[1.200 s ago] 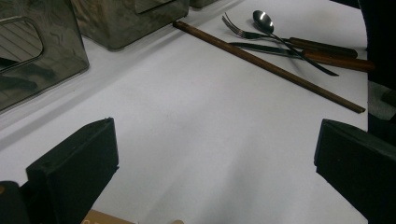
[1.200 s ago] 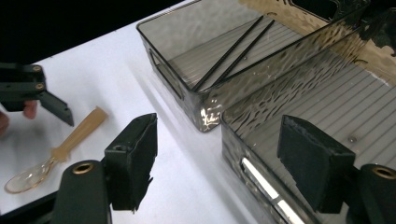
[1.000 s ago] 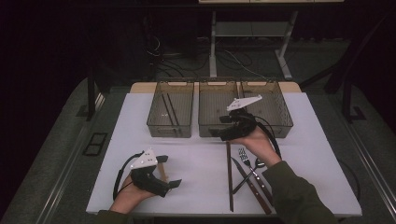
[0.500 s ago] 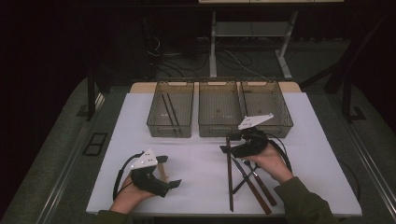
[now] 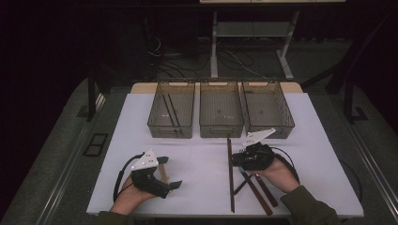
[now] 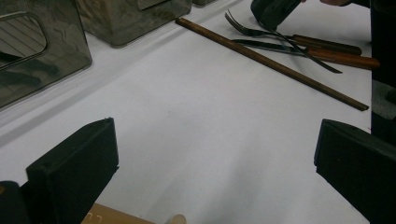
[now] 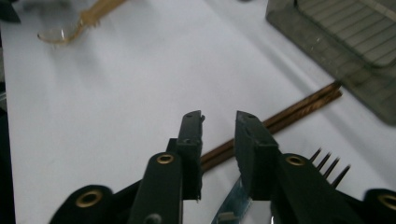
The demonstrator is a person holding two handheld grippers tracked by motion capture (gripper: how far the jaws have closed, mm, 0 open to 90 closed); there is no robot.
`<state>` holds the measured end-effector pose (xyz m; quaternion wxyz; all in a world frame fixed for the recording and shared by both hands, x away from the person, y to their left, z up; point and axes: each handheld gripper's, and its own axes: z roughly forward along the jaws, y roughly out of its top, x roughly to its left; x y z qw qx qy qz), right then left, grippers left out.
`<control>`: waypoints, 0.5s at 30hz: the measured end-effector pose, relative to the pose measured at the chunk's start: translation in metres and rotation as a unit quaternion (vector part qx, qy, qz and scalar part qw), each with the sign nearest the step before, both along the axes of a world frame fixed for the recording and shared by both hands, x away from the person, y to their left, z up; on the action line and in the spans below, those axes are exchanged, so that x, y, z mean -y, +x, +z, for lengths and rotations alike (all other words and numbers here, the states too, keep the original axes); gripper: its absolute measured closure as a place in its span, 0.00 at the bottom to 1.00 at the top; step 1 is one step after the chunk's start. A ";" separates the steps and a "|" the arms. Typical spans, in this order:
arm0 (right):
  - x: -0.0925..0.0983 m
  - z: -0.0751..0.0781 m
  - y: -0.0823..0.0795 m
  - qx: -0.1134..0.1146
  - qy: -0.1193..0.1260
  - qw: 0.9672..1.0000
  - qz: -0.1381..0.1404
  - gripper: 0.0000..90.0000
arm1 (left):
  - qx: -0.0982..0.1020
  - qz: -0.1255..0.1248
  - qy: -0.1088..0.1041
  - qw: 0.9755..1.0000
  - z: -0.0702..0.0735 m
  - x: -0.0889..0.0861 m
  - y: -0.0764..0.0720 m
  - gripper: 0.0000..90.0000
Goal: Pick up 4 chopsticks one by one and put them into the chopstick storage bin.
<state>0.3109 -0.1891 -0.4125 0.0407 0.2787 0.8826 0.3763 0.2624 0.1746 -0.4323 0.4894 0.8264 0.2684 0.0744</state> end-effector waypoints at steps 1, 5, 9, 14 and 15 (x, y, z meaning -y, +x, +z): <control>0.000 -0.002 -0.001 0.001 -0.008 1.000 -0.001 0.84 | 0.000 0.000 0.000 1.000 0.000 0.000 0.000 0.00; 0.003 -0.007 0.003 0.004 -0.020 1.000 -0.011 0.93 | 0.000 0.001 0.001 1.000 0.000 0.001 0.000 0.00; 0.004 -0.009 0.011 0.003 -0.021 0.999 -0.028 0.99 | 0.000 0.000 0.001 1.000 0.000 0.000 0.000 0.00; 0.005 -0.013 0.023 0.002 -0.025 0.999 -0.047 1.00 | 0.000 0.000 0.002 1.000 0.000 0.000 0.000 0.00; 0.004 -0.013 0.026 0.003 -0.024 0.998 -0.052 1.00 | 0.000 0.000 0.002 1.000 0.000 0.001 0.000 0.00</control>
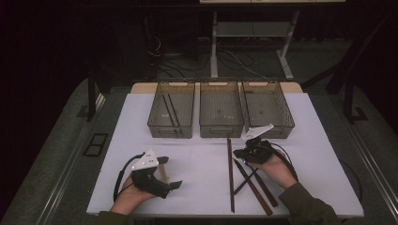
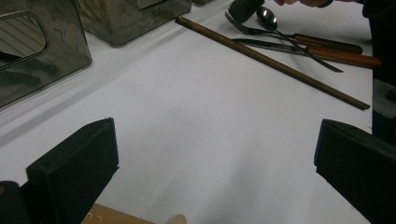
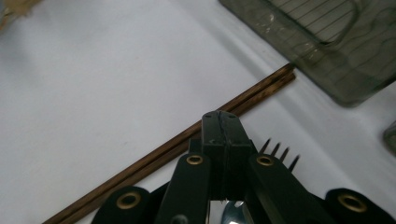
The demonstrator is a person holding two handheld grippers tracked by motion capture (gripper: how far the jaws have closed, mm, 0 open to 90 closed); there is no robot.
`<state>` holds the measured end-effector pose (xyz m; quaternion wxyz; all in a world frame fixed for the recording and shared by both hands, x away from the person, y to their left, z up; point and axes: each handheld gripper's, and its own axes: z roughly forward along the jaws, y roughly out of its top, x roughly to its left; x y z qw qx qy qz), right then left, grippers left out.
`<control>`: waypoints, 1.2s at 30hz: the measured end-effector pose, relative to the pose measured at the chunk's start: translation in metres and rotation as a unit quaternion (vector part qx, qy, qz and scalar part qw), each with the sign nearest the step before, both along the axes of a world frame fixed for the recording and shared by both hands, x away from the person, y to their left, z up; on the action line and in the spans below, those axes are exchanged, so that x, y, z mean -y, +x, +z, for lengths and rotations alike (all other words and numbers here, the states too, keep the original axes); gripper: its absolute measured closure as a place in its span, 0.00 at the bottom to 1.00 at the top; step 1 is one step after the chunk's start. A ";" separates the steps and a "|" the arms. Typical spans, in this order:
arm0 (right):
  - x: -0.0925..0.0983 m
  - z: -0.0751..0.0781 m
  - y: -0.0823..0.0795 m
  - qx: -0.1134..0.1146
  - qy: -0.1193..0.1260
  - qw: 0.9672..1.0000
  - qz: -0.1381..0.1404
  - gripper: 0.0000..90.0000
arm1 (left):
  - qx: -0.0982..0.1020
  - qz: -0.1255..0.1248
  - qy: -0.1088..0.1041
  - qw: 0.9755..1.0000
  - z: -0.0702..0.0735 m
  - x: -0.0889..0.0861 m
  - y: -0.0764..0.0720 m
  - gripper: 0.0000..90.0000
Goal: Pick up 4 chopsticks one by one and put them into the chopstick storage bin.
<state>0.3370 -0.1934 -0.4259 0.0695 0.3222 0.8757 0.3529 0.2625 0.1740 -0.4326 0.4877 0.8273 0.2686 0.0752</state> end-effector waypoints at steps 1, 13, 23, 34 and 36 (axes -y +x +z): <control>0.000 0.000 0.003 0.002 -0.001 1.000 -0.004 1.00 | 0.000 0.000 0.000 1.000 0.000 0.000 0.000 0.00; -0.013 -0.009 0.022 -0.006 -0.019 0.999 -0.049 1.00 | 0.000 -0.002 0.003 1.000 0.000 0.000 0.001 0.00; -0.019 -0.012 0.031 -0.007 -0.029 0.998 -0.058 1.00 | 0.000 -0.001 0.002 1.000 0.000 0.000 0.000 0.00; -0.022 -0.015 0.034 -0.009 -0.034 0.998 -0.060 1.00 | 0.000 -0.002 0.003 1.000 0.000 0.000 0.000 0.00; -0.024 -0.016 0.034 -0.008 -0.034 0.998 -0.059 1.00 | 0.000 -0.001 0.001 1.000 0.000 0.000 0.000 0.00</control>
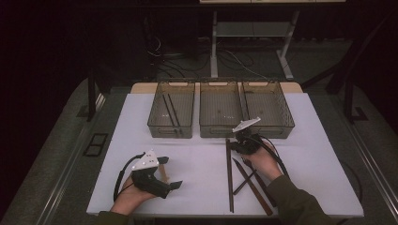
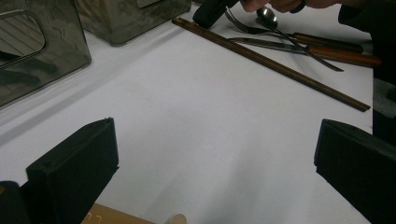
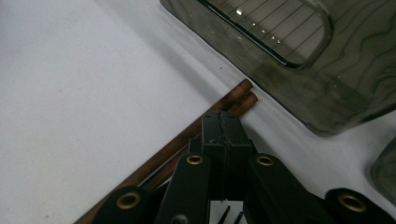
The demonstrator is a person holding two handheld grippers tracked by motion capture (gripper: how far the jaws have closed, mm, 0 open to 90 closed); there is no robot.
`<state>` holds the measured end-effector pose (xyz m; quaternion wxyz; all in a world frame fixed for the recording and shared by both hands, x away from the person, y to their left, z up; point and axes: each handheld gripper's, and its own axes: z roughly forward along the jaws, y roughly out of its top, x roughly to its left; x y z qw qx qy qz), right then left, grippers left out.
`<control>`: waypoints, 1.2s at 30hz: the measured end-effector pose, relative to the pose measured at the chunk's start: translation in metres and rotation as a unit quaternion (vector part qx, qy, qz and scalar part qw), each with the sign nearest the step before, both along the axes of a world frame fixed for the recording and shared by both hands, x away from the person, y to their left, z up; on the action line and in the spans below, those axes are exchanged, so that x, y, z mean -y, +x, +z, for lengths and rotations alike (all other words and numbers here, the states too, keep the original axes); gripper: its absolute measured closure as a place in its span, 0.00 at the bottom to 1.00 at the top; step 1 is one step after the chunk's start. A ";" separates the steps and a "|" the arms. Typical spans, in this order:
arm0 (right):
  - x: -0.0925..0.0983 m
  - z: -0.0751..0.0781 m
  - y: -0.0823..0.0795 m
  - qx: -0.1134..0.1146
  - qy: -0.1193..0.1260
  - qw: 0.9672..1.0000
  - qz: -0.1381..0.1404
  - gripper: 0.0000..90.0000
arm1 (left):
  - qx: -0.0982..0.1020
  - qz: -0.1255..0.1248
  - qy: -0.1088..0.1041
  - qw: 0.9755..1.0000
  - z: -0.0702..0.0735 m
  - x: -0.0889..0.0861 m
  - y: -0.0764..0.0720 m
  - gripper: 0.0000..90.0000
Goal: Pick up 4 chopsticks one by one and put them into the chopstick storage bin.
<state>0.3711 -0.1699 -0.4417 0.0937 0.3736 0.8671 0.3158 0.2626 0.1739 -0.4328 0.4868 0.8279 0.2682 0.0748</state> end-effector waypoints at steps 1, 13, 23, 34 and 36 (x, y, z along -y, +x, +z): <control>-0.001 0.000 0.000 0.000 0.001 1.000 0.001 1.00 | 0.000 0.000 0.000 1.000 0.000 0.000 0.000 0.00; -0.006 0.002 0.002 -0.003 0.011 1.000 0.005 1.00 | 0.000 0.000 0.000 1.000 0.000 0.000 0.000 0.00; -0.012 -0.001 0.003 -0.006 0.012 1.000 0.011 1.00 | 0.001 0.000 0.000 1.000 0.000 0.000 0.000 0.00; -0.011 0.006 0.005 -0.003 0.043 0.999 -0.013 0.71 | 0.000 0.000 0.000 1.000 0.000 0.000 0.000 0.00; -0.014 0.006 0.006 -0.011 0.045 0.999 -0.014 0.66 | 0.000 0.000 0.001 1.000 0.000 0.000 0.000 0.00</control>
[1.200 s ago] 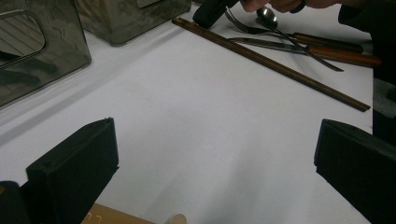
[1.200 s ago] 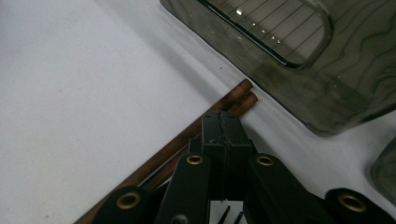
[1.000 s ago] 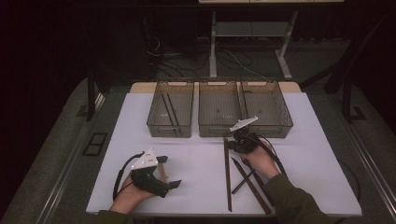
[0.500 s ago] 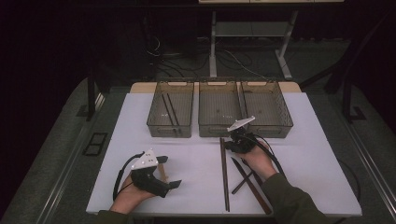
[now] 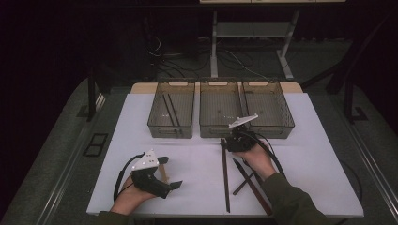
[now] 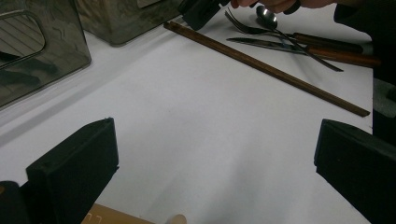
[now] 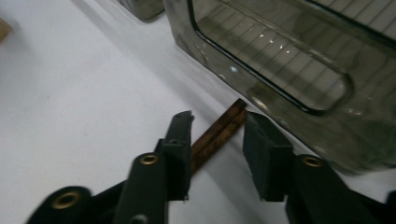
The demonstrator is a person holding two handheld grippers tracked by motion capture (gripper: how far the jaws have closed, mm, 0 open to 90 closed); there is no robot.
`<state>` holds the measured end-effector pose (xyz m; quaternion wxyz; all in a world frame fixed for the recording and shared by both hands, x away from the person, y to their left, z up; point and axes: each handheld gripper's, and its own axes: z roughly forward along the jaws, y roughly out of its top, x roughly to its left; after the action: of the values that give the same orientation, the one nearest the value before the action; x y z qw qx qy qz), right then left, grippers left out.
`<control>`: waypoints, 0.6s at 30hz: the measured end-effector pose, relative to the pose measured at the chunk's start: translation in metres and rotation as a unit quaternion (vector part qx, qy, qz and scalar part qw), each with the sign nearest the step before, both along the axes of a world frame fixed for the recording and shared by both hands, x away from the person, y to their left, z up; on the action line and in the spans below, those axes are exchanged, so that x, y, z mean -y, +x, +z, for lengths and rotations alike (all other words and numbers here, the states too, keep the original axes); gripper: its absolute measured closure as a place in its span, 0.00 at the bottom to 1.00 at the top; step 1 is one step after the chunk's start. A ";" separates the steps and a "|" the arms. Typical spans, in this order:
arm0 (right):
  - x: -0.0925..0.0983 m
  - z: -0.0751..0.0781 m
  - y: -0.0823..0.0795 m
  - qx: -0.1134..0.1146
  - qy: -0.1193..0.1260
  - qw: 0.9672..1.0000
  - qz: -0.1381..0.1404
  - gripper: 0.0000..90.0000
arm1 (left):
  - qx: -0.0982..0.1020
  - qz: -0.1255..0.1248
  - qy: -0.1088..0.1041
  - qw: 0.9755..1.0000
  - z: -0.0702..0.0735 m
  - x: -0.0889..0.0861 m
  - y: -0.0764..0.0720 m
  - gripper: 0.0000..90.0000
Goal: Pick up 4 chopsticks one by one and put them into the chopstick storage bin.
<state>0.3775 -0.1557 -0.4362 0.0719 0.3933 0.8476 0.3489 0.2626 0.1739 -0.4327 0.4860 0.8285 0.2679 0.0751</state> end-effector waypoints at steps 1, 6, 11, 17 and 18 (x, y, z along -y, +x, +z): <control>-0.002 -0.001 0.000 -0.003 -0.003 1.000 -0.003 0.64 | 0.000 0.000 0.000 1.000 0.000 0.000 0.000 0.00; -0.008 -0.004 0.002 -0.009 -0.015 1.000 -0.008 0.63 | 0.001 -0.001 -0.001 1.000 0.000 0.000 0.000 0.00; -0.011 -0.005 0.004 -0.008 -0.020 1.000 -0.015 0.64 | 0.001 -0.001 -0.001 1.000 0.000 0.000 0.000 0.00; -0.014 -0.006 0.002 0.004 -0.035 0.999 -0.014 0.70 | 0.001 -0.002 0.000 1.000 0.000 0.000 0.000 0.00; -0.015 -0.005 0.002 0.004 -0.036 0.999 -0.013 0.70 | 0.001 -0.002 0.000 1.000 0.000 0.000 0.000 0.00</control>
<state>0.3796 -0.1410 -0.4416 0.0941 0.4000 0.8542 0.3185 0.2627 0.1736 -0.4326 0.4865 0.8288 0.2661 0.0751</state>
